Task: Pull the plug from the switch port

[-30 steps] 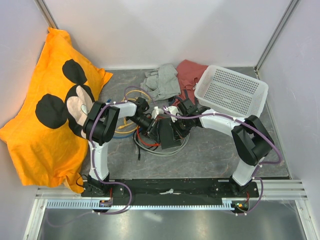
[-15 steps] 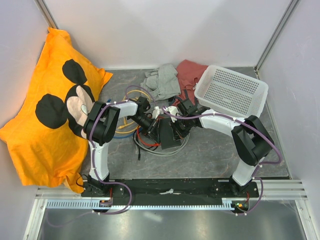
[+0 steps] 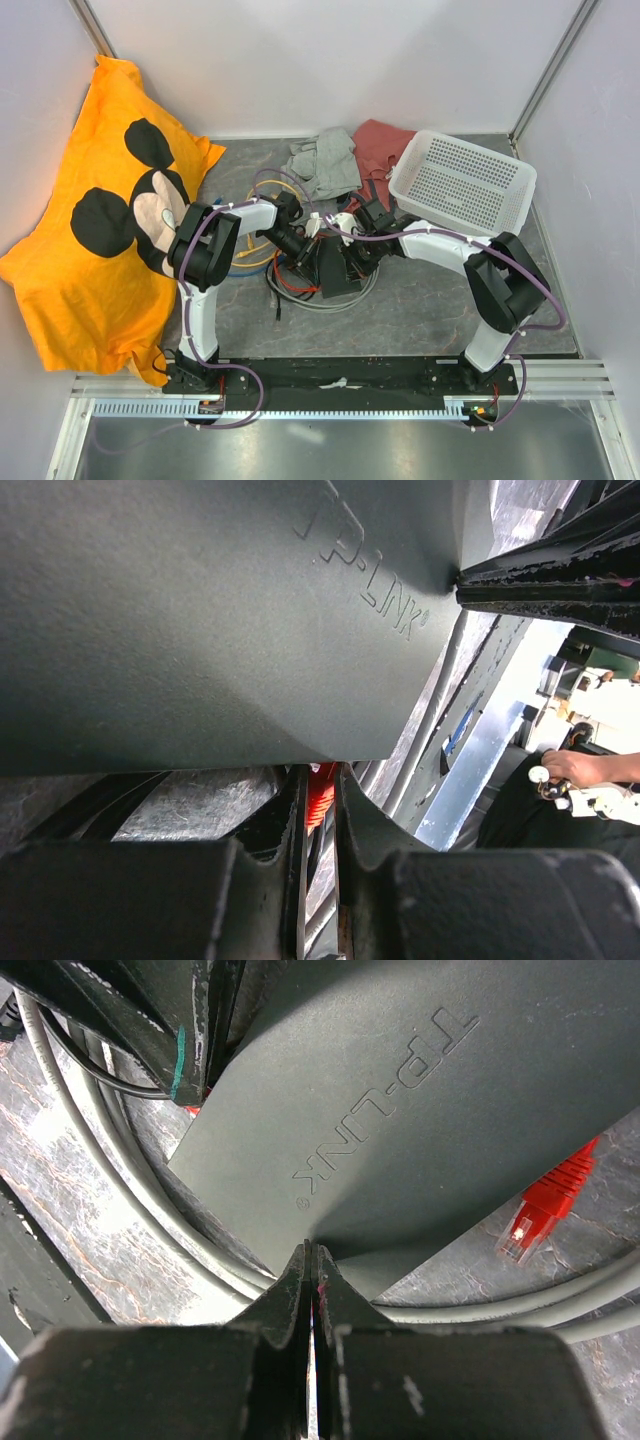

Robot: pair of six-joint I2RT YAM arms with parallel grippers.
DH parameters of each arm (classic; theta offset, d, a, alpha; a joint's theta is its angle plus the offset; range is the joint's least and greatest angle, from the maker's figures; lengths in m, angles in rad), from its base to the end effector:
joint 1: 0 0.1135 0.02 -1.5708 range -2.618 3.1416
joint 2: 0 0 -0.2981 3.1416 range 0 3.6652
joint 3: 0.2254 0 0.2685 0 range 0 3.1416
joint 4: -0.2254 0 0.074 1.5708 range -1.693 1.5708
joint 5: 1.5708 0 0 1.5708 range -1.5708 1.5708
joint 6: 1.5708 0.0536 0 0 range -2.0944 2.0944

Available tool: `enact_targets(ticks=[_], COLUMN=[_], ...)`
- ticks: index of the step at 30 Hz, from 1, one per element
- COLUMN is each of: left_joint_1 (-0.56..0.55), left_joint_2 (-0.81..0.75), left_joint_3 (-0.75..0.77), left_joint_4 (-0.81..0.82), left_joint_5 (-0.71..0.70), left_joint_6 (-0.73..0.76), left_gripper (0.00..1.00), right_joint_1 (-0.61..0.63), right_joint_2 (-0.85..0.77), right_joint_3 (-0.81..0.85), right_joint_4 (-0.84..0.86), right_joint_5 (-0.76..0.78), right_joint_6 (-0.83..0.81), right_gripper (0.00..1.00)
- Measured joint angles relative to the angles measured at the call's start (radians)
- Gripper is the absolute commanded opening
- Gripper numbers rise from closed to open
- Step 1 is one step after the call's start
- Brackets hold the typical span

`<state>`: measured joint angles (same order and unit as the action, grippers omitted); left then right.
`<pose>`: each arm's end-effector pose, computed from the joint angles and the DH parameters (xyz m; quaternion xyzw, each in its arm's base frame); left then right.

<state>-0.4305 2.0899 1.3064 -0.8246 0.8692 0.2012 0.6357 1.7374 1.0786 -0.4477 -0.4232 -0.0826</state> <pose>0.3388 -0.2006 0.1216 -0.2742 -0.8645 0.4163 0.0650 0.2832 0.2363 0.1848 -0.3797 0.8738 0.2580 0.1606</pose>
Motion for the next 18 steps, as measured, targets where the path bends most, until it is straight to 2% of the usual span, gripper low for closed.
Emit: enact_targets(ticks=[13, 18], left_joint_1=[0.003, 0.011], left_joint_2=[0.0, 0.0], left_joint_3=[0.003, 0.024], left_joint_4=[-0.02, -0.083], left_joint_5=[-0.011, -0.079], left_joint_6=[0.018, 0.036], left_gripper=[0.01, 0.01], right_joint_1=[0.002, 0.002], right_joint_2=[-0.021, -0.022], right_joint_3=[-0.028, -0.029], right_joint_4=[0.026, 0.026], right_joint_5=[0.006, 0.008], right_joint_6=[-0.001, -0.005], right_gripper=[0.0, 0.0])
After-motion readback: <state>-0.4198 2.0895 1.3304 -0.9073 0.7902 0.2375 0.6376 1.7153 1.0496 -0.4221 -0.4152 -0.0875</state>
